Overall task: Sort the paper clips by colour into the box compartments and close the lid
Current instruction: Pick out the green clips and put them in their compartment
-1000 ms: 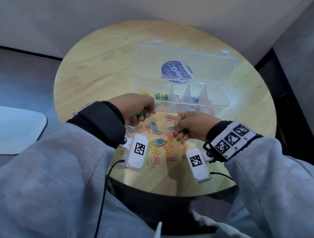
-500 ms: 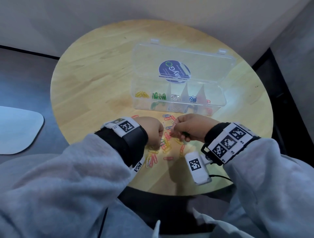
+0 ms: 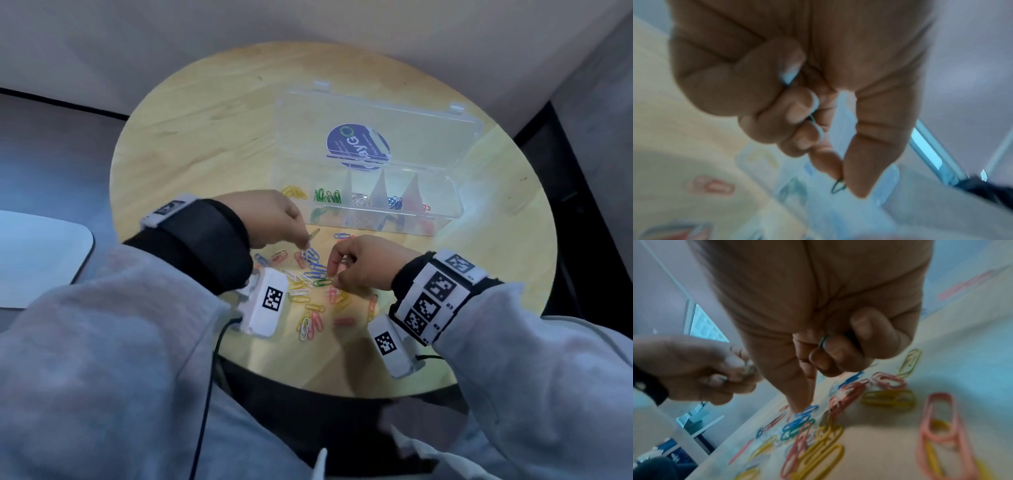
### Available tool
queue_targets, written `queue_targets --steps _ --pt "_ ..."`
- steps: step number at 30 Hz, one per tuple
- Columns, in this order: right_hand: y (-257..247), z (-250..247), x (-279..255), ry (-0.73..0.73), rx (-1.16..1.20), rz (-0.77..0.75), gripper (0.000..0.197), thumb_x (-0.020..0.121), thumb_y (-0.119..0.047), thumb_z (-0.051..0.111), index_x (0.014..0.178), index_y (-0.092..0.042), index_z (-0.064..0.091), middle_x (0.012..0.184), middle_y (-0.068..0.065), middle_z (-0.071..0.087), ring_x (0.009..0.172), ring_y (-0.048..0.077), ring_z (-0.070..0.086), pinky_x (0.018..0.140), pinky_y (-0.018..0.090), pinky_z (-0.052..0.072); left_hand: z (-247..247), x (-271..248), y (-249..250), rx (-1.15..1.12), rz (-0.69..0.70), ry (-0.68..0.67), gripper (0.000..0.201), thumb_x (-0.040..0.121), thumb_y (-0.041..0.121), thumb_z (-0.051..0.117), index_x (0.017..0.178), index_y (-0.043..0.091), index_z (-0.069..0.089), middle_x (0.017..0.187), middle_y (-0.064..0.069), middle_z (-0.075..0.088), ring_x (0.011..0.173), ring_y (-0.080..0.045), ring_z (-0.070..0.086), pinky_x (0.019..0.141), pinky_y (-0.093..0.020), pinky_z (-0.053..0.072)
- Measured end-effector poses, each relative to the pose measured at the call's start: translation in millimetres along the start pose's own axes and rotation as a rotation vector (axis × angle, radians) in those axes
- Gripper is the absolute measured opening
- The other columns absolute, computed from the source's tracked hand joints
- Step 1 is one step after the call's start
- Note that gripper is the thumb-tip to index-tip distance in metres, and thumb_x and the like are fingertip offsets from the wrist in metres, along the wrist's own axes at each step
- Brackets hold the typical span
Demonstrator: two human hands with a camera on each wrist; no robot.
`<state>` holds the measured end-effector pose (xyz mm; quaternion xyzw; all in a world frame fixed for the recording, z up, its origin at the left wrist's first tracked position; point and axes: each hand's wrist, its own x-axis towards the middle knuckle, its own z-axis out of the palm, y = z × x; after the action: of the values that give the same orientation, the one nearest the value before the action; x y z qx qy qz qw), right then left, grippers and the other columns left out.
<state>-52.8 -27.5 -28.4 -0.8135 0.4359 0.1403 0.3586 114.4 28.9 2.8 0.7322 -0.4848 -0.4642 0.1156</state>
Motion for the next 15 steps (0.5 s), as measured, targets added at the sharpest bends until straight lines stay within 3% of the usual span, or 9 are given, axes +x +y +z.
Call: queue_targets --steps 3,7,11,15 --pt "-4 5 3 0.018 -0.096 -0.008 0.007 0.077 -0.019 0.066 0.082 -0.024 0.065 0.065 -0.011 0.049 0.059 0.007 0.047 0.060 0.023 0.042 -11 -4 0 -0.238 -0.006 0.038 0.017 0.083 0.006 0.058 0.068 0.011 0.053 0.056 -0.001 0.037 0.049 -0.016 0.027 0.046 -0.019 0.021" --pt "-12 9 6 0.016 -0.204 -0.010 0.007 0.080 -0.018 0.063 0.085 -0.015 0.067 0.069 -0.006 0.054 0.062 0.012 0.049 0.050 0.019 0.037 -18 -6 2 -0.503 -0.015 0.125 0.024 0.084 0.002 0.044 0.062 0.010 0.046 0.061 -0.004 0.045 0.048 -0.012 0.034 0.035 -0.011 0.024" --pt "-18 9 5 -0.050 -0.293 -0.003 0.007 0.081 -0.018 0.061 0.075 -0.018 0.059 0.079 0.001 0.056 0.075 0.018 0.051 0.066 0.024 0.045 -19 -9 4 -0.671 0.018 0.159 0.027 0.082 -0.002 0.041 0.058 0.009 0.042 0.063 -0.009 0.050 0.045 -0.011 0.038 0.034 -0.011 0.025" --pt "-15 10 3 -0.068 -0.282 0.010 0.025 0.078 -0.018 0.063 0.058 -0.020 0.049 0.068 0.000 0.053 0.069 0.019 0.049 0.064 0.024 0.043 -16 -8 6 -0.736 0.032 0.158 0.030 0.081 -0.004 0.040 0.055 0.011 0.040 0.061 -0.007 0.048 0.041 -0.009 0.037 0.035 -0.010 0.024"
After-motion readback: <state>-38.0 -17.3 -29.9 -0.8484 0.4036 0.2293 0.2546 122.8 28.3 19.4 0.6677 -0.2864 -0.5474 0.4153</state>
